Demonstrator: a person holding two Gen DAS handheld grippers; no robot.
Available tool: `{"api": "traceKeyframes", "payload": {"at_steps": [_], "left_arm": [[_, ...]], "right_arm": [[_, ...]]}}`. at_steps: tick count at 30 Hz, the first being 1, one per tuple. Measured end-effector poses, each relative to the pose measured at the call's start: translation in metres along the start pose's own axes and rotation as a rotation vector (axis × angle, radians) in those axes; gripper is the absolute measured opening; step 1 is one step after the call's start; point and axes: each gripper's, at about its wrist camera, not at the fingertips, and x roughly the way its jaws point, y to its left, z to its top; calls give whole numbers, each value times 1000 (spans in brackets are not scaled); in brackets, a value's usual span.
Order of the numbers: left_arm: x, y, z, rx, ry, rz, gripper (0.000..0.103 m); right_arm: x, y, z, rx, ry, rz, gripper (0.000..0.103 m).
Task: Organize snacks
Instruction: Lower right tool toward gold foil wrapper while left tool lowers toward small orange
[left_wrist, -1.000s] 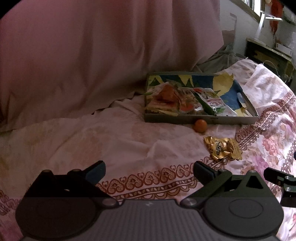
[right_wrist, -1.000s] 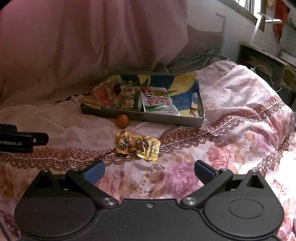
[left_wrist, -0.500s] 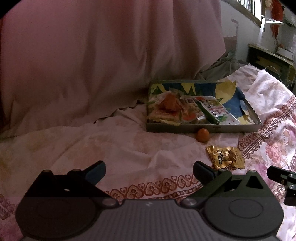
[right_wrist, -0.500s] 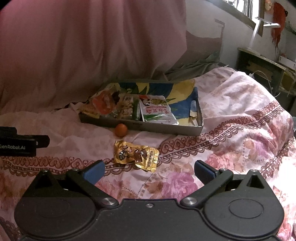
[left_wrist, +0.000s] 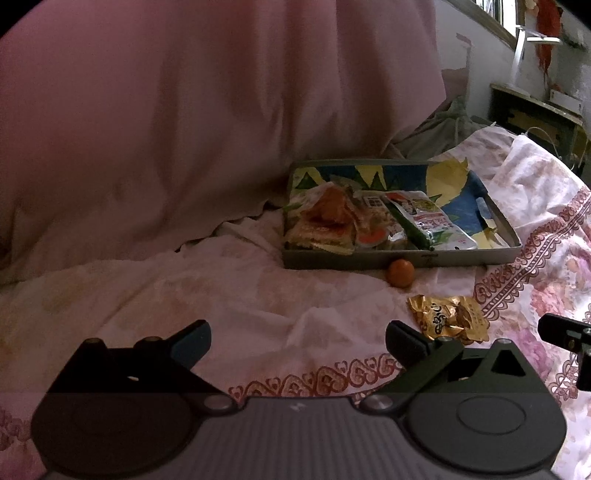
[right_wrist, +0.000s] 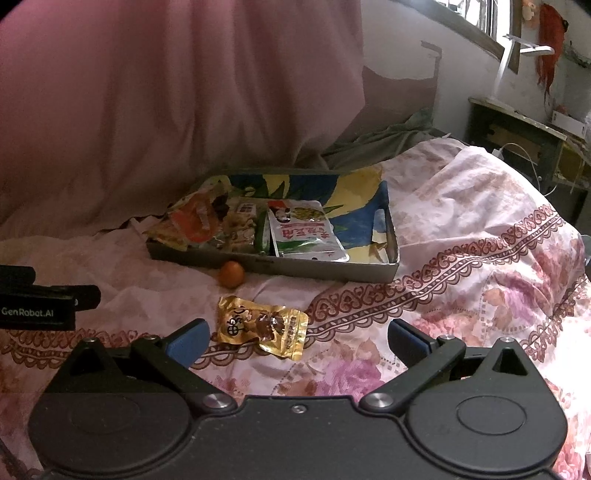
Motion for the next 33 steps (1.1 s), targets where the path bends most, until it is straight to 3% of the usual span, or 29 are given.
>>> {"api": "traceKeyframes", "payload": {"at_steps": [12,18,23,28,33], "left_arm": [[14,-7,7,73,-14,-21,103],[24,-7,14,55,-15,-52,103],[37,-13,19,83,-21,-34,103],[47,-16,18,109,-14,-36,103],[56,-15,21,116,-7,-35,103]], "right_arm": [[5,-4,5,19,12,3,102],[1,-3,10,-2,-12,-2,102],[10,-8,18,-25,-18,-8,102],[21,-14,28,-53,-23,74,102],[39,-10,31,-128,-15,95,102]]}}
